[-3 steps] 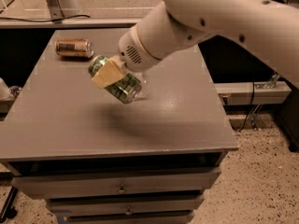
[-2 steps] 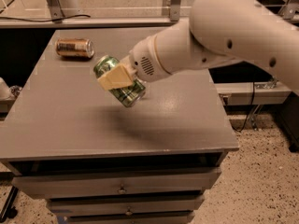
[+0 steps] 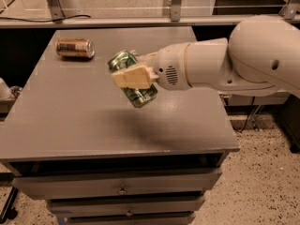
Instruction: Place green can upright
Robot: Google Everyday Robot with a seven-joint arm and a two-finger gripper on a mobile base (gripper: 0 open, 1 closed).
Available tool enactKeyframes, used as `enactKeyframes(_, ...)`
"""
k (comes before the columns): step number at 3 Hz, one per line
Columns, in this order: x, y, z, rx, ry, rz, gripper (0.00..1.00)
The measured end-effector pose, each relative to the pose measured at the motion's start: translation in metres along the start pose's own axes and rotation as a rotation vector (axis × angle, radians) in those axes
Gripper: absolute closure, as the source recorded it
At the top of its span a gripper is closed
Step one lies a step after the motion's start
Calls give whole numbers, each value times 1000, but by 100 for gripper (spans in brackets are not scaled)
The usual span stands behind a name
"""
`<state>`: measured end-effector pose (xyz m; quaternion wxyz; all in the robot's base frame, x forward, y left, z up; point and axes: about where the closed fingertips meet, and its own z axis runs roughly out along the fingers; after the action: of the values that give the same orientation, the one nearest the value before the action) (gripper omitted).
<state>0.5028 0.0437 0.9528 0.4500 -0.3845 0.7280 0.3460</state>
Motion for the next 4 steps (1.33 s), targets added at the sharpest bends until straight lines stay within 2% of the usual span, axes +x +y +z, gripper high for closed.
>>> enactKeyframes(1,-2,1,11,-62,16,-57,100)
enactKeyframes(2,-12,-15,7,-141,-25,-114,100)
enactKeyframes(3,-37,-45,-8,-177,-95,-188,100)
enactKeyframes(4,-55,-77,-38,-180,-176,-226,100)
